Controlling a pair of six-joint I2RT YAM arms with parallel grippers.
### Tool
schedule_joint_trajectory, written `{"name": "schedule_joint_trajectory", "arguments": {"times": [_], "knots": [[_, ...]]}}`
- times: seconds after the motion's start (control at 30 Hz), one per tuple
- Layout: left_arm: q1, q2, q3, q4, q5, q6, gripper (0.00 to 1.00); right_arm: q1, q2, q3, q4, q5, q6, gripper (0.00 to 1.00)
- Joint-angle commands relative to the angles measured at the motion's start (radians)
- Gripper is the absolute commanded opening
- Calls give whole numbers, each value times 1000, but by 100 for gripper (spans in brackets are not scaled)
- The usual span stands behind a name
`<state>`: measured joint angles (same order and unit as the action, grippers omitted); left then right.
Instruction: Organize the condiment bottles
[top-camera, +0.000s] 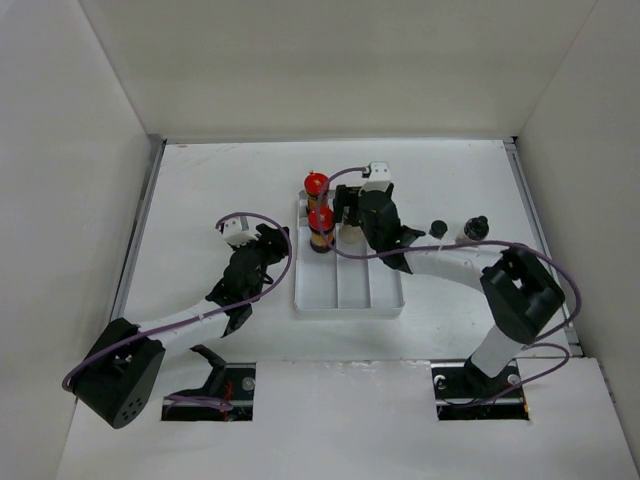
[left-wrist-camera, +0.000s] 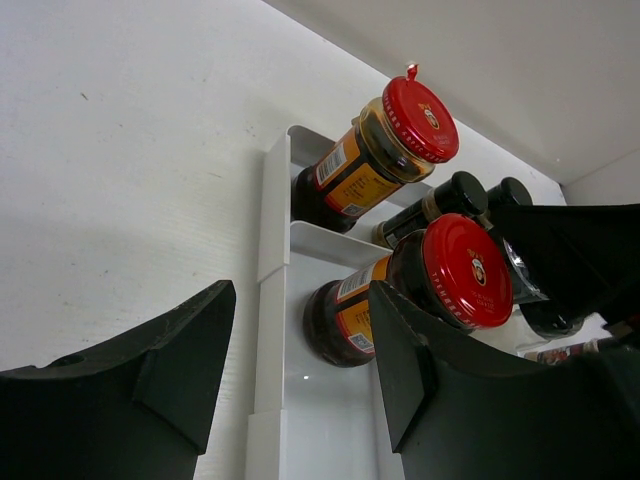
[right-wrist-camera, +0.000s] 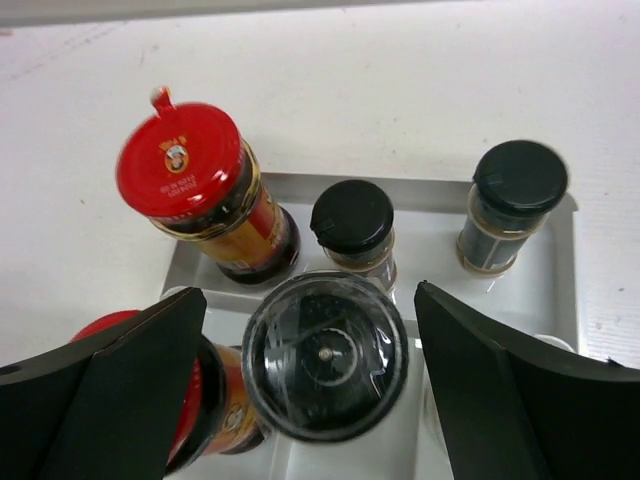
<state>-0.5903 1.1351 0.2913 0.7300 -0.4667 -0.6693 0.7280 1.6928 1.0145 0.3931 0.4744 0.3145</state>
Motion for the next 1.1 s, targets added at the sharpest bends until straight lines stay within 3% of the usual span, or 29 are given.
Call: {"name": "schedule_joint_trajectory", "arguments": {"times": [0.0,0.07,0.13,0.23,0.3,0.37,0.43,0.57,0.67,0.87,1.07], "knots": [[-9,-18,2,52,-7,8,54,9,-163,-14,44,13,9,93],[-16,-21,5,49,-7,13,54,-5,-237,-42,24,9,8,93],[-24,-29,8,49,-9,25,54,-35,-327,-95,12,12,14,84],[-38,-23,12,55,-13,33,55,-113,-454,-186,-28,50,37,49],[-50,-15,19,57,-15,33,55,-182,-510,-220,-83,82,60,34],[-59,-8,22,58,-15,33,55,-259,-553,-237,-182,112,86,29],[-68,-6,23,60,-13,33,55,-333,-558,-231,-284,115,92,32],[-79,-5,23,60,-10,33,56,-376,-527,-254,-346,121,94,64],[-78,2,20,60,-4,24,56,-378,-458,-258,-352,121,97,76],[-72,-1,16,60,-3,22,56,-374,-316,-241,-336,115,132,81],[-59,-3,11,60,-3,20,56,-376,-263,-235,-324,121,155,75]]}}
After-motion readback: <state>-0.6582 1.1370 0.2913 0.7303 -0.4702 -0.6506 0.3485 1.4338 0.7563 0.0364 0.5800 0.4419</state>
